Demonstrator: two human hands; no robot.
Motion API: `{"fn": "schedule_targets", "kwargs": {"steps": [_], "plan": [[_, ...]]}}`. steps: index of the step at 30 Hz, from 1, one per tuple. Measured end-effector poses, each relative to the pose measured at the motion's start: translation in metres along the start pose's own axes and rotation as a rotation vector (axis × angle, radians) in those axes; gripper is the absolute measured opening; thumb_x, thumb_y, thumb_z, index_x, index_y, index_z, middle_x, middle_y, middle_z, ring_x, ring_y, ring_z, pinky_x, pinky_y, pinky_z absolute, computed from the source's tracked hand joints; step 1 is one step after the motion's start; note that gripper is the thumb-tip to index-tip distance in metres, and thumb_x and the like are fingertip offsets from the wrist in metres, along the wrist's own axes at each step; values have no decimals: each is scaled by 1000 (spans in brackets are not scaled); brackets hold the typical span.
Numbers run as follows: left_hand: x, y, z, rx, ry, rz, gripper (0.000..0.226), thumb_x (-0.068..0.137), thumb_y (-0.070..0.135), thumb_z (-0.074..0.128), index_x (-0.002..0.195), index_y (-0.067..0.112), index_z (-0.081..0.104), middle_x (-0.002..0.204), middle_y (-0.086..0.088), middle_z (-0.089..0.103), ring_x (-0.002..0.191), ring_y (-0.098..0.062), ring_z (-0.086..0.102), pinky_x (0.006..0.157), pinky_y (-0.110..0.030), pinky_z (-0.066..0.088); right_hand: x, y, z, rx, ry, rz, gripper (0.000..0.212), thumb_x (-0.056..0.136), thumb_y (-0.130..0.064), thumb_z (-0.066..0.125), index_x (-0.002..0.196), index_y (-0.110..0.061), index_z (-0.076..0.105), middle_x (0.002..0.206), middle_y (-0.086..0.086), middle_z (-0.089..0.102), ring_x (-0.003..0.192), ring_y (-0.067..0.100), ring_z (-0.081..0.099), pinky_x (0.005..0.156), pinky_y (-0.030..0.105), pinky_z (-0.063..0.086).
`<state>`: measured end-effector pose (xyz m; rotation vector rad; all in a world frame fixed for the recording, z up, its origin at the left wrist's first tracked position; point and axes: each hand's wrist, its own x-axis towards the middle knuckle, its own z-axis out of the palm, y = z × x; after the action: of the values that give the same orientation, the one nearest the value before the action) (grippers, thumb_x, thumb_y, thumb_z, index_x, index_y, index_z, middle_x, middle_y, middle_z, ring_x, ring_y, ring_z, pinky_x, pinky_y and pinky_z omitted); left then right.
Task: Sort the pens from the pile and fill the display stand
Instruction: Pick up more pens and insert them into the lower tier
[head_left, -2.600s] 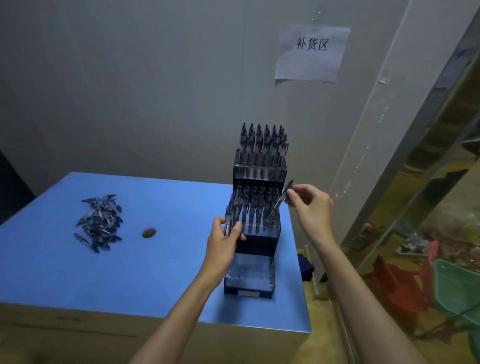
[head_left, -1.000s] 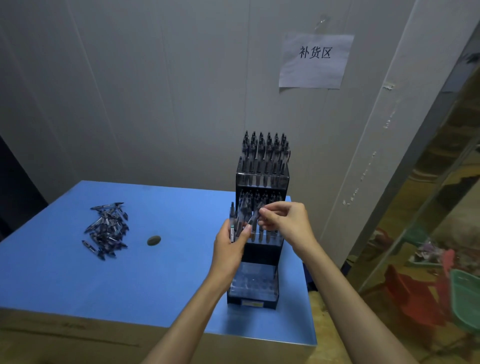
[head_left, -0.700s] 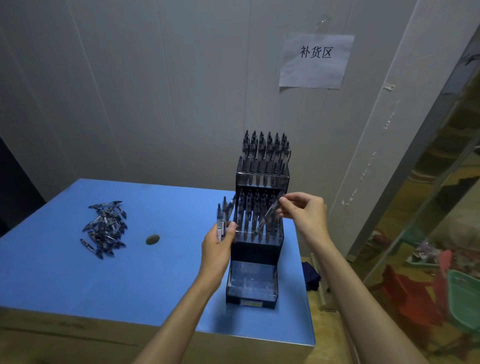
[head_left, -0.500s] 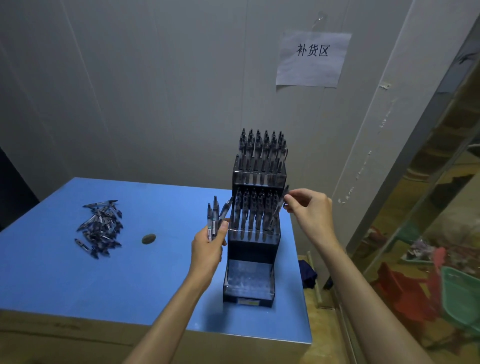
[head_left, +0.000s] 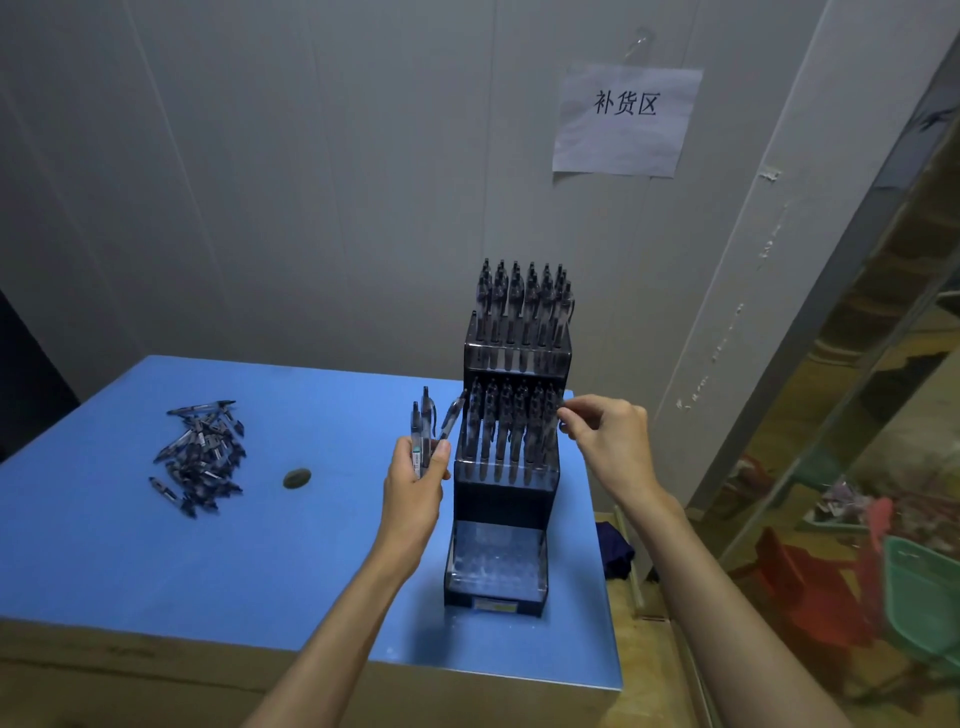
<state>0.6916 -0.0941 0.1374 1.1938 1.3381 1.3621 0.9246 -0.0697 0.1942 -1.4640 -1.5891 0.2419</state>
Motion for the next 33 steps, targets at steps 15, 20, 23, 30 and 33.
{"fn": "schedule_targets", "kwargs": {"steps": [15,20,23,30,33], "plan": [[-8,-2,-3,-94,45,-72,23,98,37,64,96,15,71,72,-5,50,55,-14,34,46,-25,29,-17,11,12,-53,-26,111,18,89,-23,75,83,-8,80,68,-3,73,62,9,70,72,37,61],[-11,-1,-3,-168,14,-127,24,99,30,65,99,8,73,69,1,60,48,-9,36,42,-21,29,-24,-10,18,32,-38,79,13,89,-24,75,85,-13,80,69,-9,73,65,1,69,74,30,61],[-15,-1,-4,-180,-13,-136,23,99,29,64,98,7,70,66,3,63,46,-8,37,42,-20,29,-26,-25,23,207,-128,121,13,88,-22,76,99,-15,80,83,-8,76,77,4,72,79,31,61],[-21,-5,-8,-162,-122,-188,24,101,34,61,99,12,69,78,-10,71,46,-10,41,43,-20,29,-35,-42,45,583,-338,282,19,88,-12,75,105,-3,73,91,9,77,84,26,75,80,41,61],[-23,-10,-13,-124,-128,-189,27,101,37,59,98,11,68,83,-9,75,48,-12,46,43,-21,29,-39,-46,49,641,-327,338,18,86,-6,75,101,2,71,86,16,76,79,32,75,75,40,61]]}}
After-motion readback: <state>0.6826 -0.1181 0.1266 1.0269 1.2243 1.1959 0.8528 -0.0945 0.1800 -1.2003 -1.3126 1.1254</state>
